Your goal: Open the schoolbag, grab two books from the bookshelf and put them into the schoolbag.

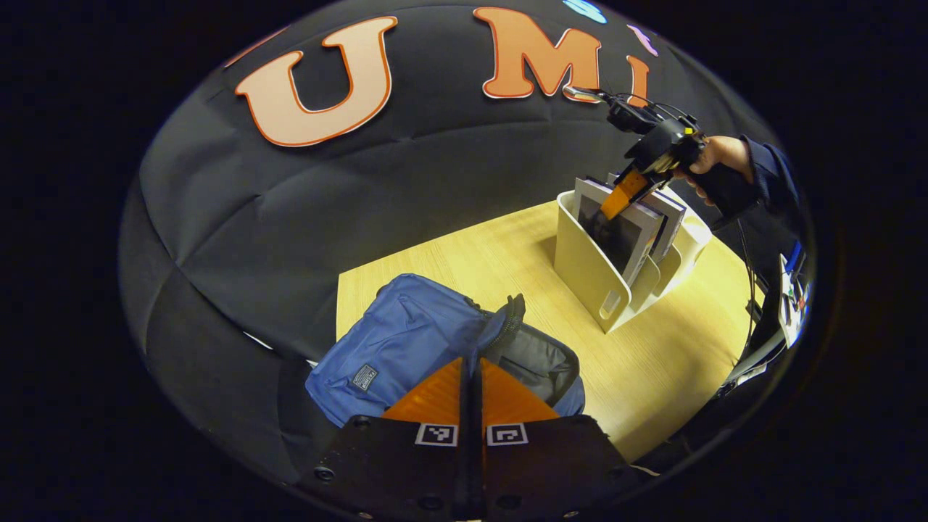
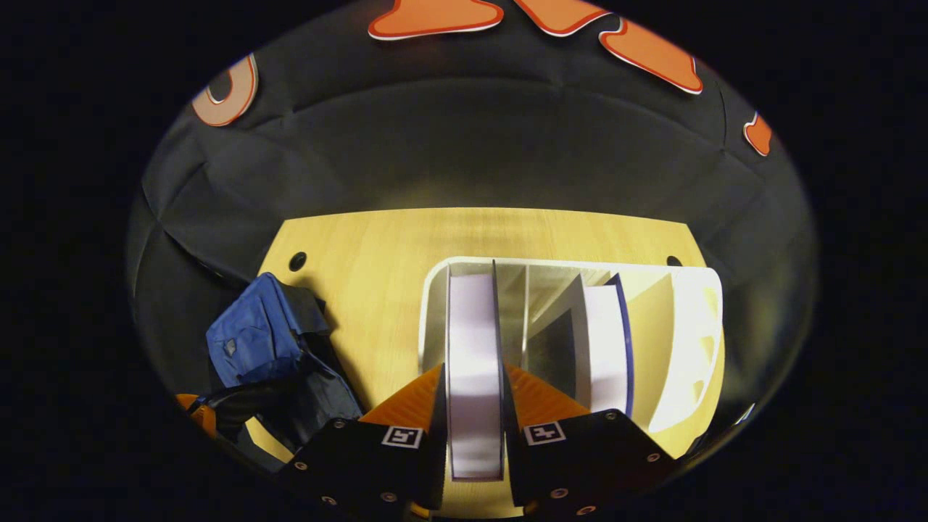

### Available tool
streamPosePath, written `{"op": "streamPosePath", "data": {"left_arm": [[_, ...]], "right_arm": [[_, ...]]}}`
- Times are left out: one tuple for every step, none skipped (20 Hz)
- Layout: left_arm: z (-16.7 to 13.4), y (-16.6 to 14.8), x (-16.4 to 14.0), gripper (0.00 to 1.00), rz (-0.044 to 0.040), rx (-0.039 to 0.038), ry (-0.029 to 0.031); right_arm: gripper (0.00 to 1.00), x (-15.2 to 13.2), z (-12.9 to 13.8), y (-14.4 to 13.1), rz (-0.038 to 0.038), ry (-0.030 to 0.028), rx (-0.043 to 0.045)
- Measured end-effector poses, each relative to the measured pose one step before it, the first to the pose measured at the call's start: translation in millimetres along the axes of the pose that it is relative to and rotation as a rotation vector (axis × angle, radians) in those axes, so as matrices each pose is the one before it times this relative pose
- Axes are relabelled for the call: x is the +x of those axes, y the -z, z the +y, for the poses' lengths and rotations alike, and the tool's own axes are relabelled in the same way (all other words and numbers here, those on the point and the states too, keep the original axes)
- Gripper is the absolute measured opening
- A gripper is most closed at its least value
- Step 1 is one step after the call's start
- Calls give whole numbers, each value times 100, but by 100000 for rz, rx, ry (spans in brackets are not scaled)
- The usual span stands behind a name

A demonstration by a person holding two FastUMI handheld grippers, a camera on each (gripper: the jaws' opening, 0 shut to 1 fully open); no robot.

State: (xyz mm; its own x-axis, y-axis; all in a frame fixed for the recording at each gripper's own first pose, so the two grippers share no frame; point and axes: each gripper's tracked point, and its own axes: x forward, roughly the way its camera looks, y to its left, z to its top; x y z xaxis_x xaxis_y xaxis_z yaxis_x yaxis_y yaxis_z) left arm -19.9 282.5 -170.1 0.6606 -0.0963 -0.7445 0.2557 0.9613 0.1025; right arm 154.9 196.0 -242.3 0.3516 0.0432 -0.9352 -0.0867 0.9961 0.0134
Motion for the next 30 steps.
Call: {"op": "streamPosePath", "data": {"left_arm": [[86,-199,129,1,776,491,262],[414,-431,219,1,304,988,-88],[206,-447,41,1,342,875,1],[111,-231,-110,0,163,435,357],[87,-459,-102,1,-305,271,578],[303,-208,82,1,-19,276,-51],[478,-268,0,1,-207,407,-653],[370,-142,-83,1,-193,479,-651],[114,-174,-166,0,138,196,-279],[-95,43,-46,1,286,137,158],[-204,83,-83,1,164,-11,747],[-181,-36,90,1,320,-78,544],[-71,113,22,1,277,-78,318],[-28,38,49,1,285,-38,50],[12,-40,31,1,153,12,-120],[93,-133,49,1,78,-44,-32],[-1,-69,-201,1,-17,-200,-22],[105,-13,23,1,68,-218,-82],[38,-50,25,1,112,-244,-71],[96,24,-52,1,272,-338,-108],[20,-180,-73,1,-131,-359,61],[90,8,-21,1,239,-724,-90],[41,-106,-21,1,-81,-482,83],[33,-43,10,1,168,-551,-136],[-35,-108,-49,1,37,-564,144],[-25,-105,-2,1,135,-451,309],[-30,-135,23,1,323,-165,159],[68,-206,-28,1,-57,-92,37],[39,-303,-126,1,21,-212,-115],[227,-140,-264,1,-188,-718,-249]], "right_arm": [[35,-29,-82,146,1324,-394,573],[34,69,-119,-40,223,-534,-2],[33,39,-109,30,598,-434,350],[32,-72,33,180,1076,-452,360],[39,-563,112,89,410,-693,161],[30,-271,13,-80,-646,-522,-58],[29,-394,-73,-68,-924,-702,36],[29,-724,-19,6,-647,-675,1342],[29,-667,-227,-202,-836,-523,2139],[29,-816,-343,-211,-1419,-925,1344],[29,-706,-284,-315,-1400,-930,1995],[29,-933,-198,-307,-1221,-1229,1392],[29,-929,-36,-364,-1116,-1456,1562],[29,-1038,-89,-195,-923,-1649,694],[29,-1093,-240,-216,-1066,-1594,760],[29,-1100,12,-251,-1494,-1442,820],[28,-1106,-161,-299,-1332,-1450,817],[28,-1379,-219,-400,-1666,-1367,1540],[29,-1196,-326,-445,-1518,-1591,1423],[29,-1258,-406,-442,-1871,-1442,2164],[28,-1243,-276,-409,-1833,-1635,1561],[28,-1249,-227,-247,-1823,-1629,1600],[28,-812,-76,-195,-1459,-1807,1416],[28,-1027,-271,-27,-1287,-2168,954],[29,-635,133,294,129,-2970,954],[28,-795,617,772,826,-3534,1734],[29,-344,801,493,2,-3821,1944],[28,-78,659,531,-72,-3105,1626],[28,45,488,571,-145,-1854,1560],[28,85,248,779,-98,-1527,916]]}}
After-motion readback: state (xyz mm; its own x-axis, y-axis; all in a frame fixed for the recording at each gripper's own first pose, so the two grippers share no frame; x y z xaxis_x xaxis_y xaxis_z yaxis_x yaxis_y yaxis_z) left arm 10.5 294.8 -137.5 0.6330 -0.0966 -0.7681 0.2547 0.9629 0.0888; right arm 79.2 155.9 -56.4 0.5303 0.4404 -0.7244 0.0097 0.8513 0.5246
